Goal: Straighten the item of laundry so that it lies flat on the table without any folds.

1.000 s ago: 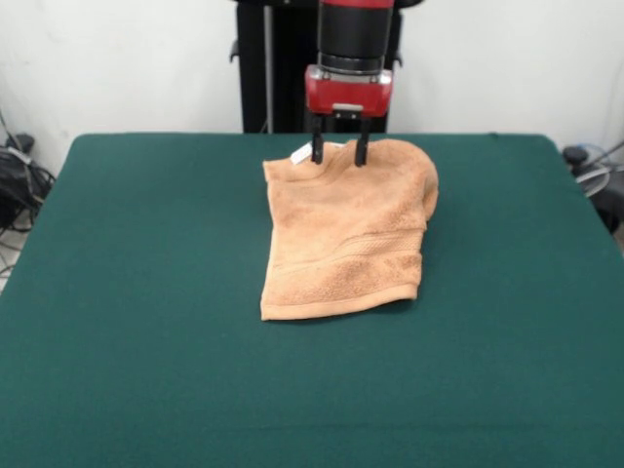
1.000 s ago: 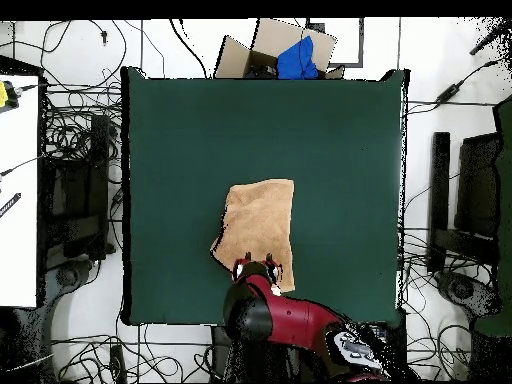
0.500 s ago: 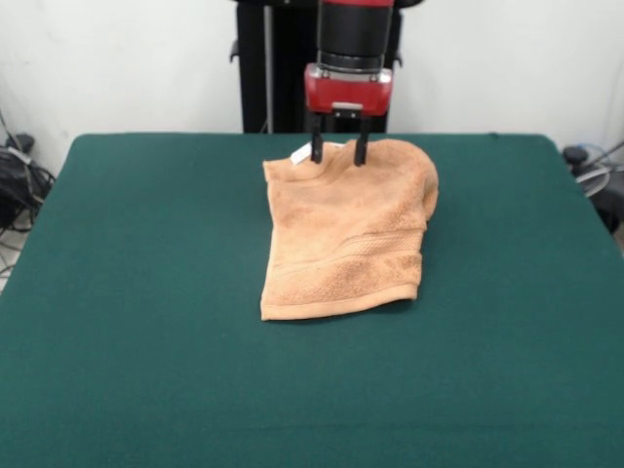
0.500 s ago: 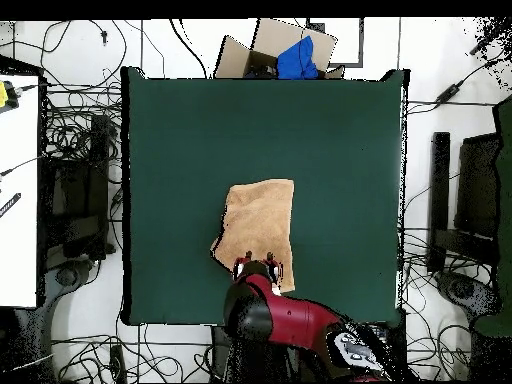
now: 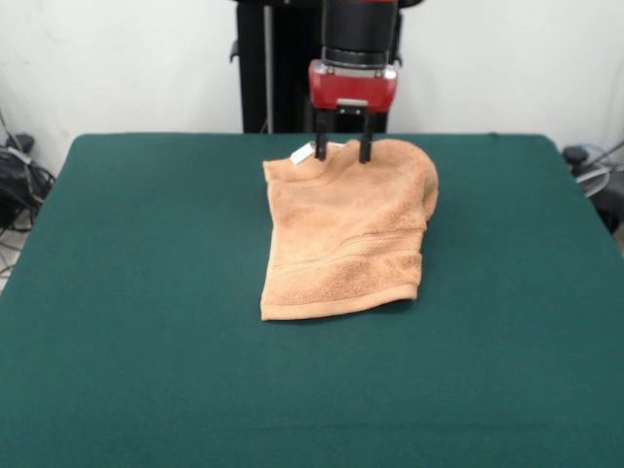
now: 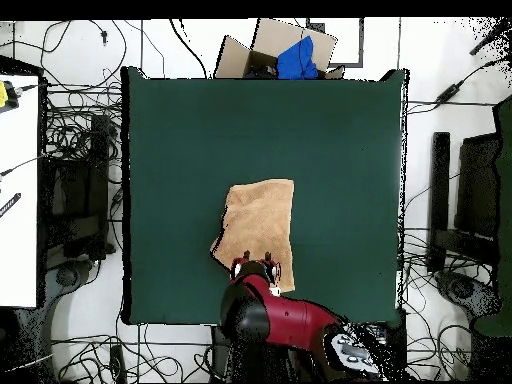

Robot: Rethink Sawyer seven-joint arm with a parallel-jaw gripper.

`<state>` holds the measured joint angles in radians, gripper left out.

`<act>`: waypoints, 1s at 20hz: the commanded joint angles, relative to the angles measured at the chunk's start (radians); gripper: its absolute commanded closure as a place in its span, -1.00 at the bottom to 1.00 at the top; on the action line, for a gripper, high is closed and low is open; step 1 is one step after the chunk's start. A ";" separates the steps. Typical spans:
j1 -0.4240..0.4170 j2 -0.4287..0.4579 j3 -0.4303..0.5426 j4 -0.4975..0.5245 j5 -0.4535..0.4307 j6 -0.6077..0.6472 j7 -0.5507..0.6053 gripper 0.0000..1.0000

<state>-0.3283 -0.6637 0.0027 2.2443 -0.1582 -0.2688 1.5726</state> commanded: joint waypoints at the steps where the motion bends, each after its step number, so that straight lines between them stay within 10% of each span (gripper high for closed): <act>1: 0.053 -0.022 0.127 0.021 0.091 0.089 0.268 -1.00; 20: 0.119 -0.001 0.119 0.004 0.173 0.075 0.266 -1.00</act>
<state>-0.2336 -0.7025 0.0238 2.2618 -0.0608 -0.2688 1.5729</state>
